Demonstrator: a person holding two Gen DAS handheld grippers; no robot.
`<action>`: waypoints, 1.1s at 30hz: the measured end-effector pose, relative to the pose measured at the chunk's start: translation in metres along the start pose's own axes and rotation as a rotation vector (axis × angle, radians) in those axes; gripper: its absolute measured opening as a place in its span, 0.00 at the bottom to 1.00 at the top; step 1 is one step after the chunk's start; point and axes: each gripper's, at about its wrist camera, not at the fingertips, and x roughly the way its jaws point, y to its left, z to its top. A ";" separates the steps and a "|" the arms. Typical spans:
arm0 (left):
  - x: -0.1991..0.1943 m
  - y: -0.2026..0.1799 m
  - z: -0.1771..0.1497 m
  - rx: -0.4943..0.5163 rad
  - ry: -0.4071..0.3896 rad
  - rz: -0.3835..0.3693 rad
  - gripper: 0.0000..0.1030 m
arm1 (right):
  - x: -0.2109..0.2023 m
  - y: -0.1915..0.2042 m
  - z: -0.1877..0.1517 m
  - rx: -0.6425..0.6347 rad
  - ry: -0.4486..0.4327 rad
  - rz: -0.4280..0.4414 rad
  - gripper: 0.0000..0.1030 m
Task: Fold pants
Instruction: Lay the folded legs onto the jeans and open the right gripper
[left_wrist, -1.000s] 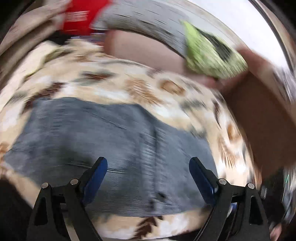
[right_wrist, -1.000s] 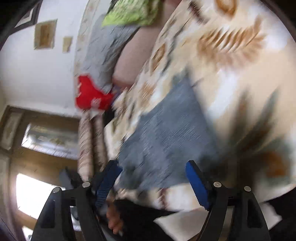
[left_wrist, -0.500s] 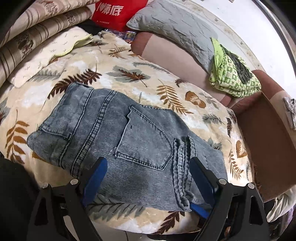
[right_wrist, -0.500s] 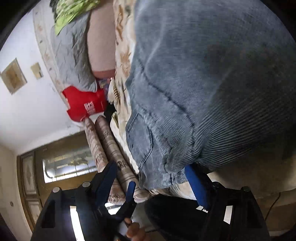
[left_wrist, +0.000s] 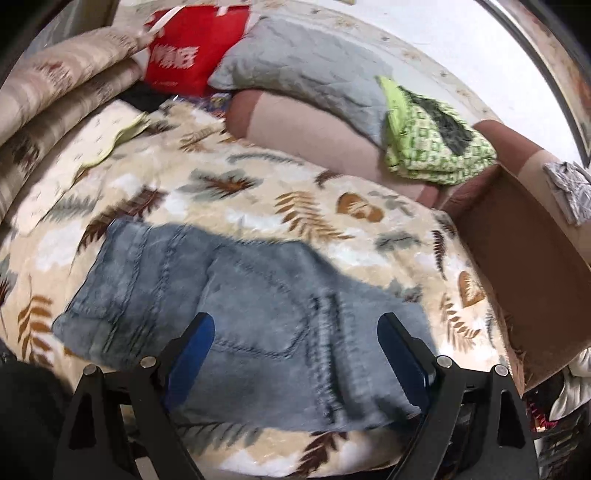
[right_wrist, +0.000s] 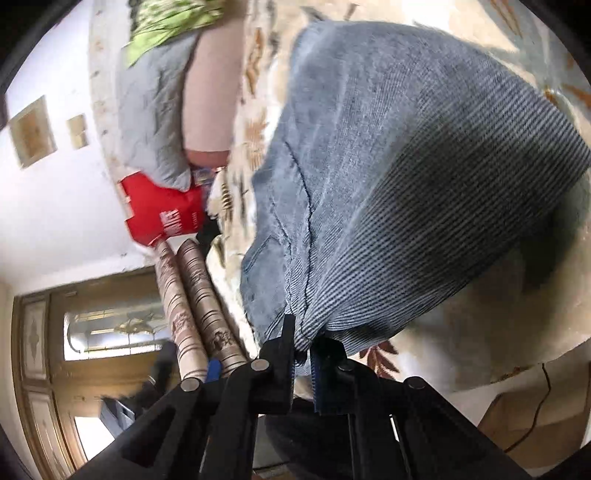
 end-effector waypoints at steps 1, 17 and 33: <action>0.002 -0.010 0.002 0.010 0.002 -0.016 0.87 | 0.006 -0.009 0.001 0.005 0.016 -0.012 0.07; 0.088 -0.076 -0.047 0.268 0.190 0.056 0.87 | -0.094 -0.018 0.007 -0.117 -0.009 0.001 0.60; 0.121 -0.069 -0.080 0.405 0.290 0.113 0.90 | 0.010 0.036 0.181 -0.202 0.028 -0.114 0.50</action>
